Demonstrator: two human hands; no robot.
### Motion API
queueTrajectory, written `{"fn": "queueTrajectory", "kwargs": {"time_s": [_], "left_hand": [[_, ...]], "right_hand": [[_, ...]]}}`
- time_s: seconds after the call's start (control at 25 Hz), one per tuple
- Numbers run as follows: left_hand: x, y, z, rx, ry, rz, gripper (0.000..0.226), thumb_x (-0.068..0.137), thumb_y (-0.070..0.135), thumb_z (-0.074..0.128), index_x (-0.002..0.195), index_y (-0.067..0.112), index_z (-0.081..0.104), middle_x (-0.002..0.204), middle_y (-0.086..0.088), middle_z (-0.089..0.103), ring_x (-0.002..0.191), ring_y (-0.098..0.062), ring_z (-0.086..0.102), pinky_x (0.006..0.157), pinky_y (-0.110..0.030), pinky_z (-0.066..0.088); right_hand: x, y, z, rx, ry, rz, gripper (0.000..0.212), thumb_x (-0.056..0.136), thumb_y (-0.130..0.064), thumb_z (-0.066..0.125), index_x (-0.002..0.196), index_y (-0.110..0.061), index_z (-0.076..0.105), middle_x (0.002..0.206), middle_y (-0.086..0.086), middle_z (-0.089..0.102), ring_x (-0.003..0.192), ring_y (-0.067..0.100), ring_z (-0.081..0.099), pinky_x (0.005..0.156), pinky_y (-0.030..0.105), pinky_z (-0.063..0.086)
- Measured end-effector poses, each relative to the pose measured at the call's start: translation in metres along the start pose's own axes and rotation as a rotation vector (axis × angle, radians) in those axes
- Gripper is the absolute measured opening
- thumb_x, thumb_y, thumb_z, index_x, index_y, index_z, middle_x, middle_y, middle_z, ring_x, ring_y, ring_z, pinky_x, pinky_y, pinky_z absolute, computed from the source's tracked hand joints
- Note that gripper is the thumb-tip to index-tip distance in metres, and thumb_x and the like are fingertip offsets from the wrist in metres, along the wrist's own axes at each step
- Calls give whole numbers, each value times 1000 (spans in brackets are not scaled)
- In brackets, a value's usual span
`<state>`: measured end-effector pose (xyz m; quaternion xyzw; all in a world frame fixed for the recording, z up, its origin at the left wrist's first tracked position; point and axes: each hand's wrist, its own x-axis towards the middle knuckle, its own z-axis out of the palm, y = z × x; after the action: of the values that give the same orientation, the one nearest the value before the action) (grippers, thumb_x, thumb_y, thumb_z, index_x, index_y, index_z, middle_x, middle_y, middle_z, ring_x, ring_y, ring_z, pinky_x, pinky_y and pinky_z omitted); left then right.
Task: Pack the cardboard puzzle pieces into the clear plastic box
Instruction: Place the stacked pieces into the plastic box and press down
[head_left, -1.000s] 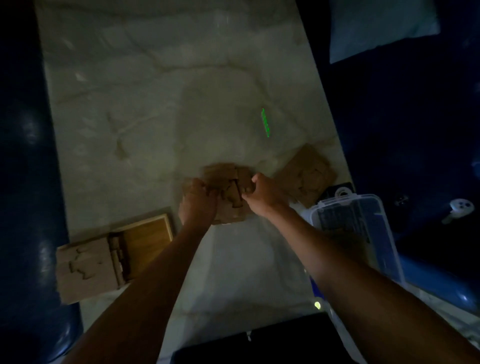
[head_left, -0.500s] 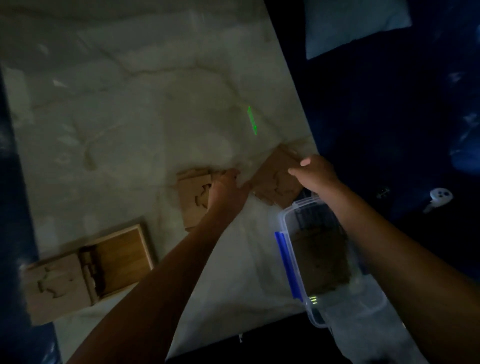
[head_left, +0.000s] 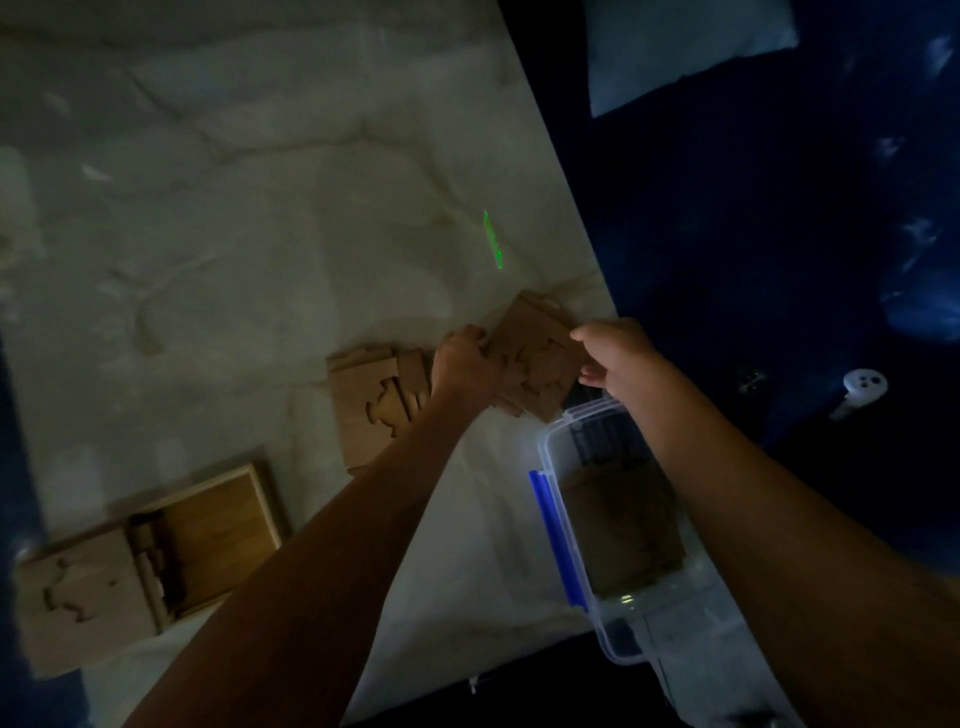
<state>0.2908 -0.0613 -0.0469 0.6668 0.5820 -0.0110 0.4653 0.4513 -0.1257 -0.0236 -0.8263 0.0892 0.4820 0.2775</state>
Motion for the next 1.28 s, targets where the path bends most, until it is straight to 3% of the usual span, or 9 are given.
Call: {"fn": "queueTrajectory", "kwargs": {"time_s": [0.12, 0.24, 0.4, 0.56, 0.72, 0.84, 0.96, 1.08, 1.28], "left_hand": [[-2, -7, -2, -51, 3, -56, 24, 85, 15, 63, 106, 8, 71, 99, -13, 74, 94, -31, 70, 75, -28, 52], [-5, -11, -14, -158, 55, -101, 23, 88, 22, 64, 107, 14, 73, 98, -7, 75, 91, -22, 70, 74, -24, 51], [-16, -15, -35, -313, 119, -141, 16, 89, 27, 66, 100, 19, 71, 93, -3, 73, 81, -19, 68, 69, -30, 56], [-33, -30, -57, -418, 188, -188, 3, 87, 26, 70, 87, 23, 72, 84, 5, 70, 78, -12, 66, 70, -29, 56], [-48, -46, -74, -593, 215, -227, 20, 87, 18, 70, 70, 27, 67, 72, 11, 66, 67, -7, 64, 67, -30, 57], [-58, -60, -86, -715, 217, -241, 22, 90, 14, 67, 72, 27, 70, 73, 13, 71, 70, -8, 70, 68, -30, 60], [-63, -80, -98, -654, 210, -248, 16, 90, 20, 66, 77, 28, 72, 82, 5, 74, 80, -16, 72, 70, -33, 59], [-63, -108, -106, -414, 210, -259, 11, 88, 28, 67, 81, 22, 72, 81, -2, 74, 76, -21, 70, 65, -32, 55], [-60, -138, -111, -120, 212, -284, 17, 86, 36, 66, 89, 21, 73, 73, 8, 67, 61, 1, 57, 49, -17, 38]], "right_hand": [[2, 4, 1, 50, -6, -14, 34, 91, -10, 62, 124, -4, 57, 79, 7, 53, 67, 16, 53, 59, 29, 52], [0, 9, 3, 38, 0, -73, 29, 90, -7, 64, 119, -3, 62, 72, 5, 56, 61, 14, 53, 58, 25, 50], [-14, 14, 10, 91, -87, -184, 38, 88, -10, 68, 125, -11, 60, 88, 1, 66, 80, 13, 64, 69, 26, 53], [-30, 16, 28, 160, -157, -170, 41, 87, -16, 71, 127, -9, 61, 108, 14, 71, 93, 24, 70, 67, 30, 57], [-48, 30, 49, 104, -202, -174, 32, 86, -22, 74, 114, -9, 65, 107, 16, 72, 93, 28, 72, 60, 29, 60], [-56, 39, 70, 29, -209, -183, 23, 87, -19, 73, 106, -8, 67, 104, 19, 72, 89, 33, 72, 74, 40, 62], [-63, 44, 87, -27, -192, -251, 7, 87, -13, 71, 87, -15, 64, 92, 18, 70, 67, 26, 67, 68, 39, 61], [-67, 47, 105, -104, -161, -338, 15, 84, -11, 73, 75, -17, 63, 82, 16, 69, 55, 22, 62, 57, 33, 56], [-69, 50, 129, -372, -112, -472, 17, 82, -23, 75, 91, -8, 74, 92, 15, 76, 88, 32, 72, 82, 47, 59]]}}
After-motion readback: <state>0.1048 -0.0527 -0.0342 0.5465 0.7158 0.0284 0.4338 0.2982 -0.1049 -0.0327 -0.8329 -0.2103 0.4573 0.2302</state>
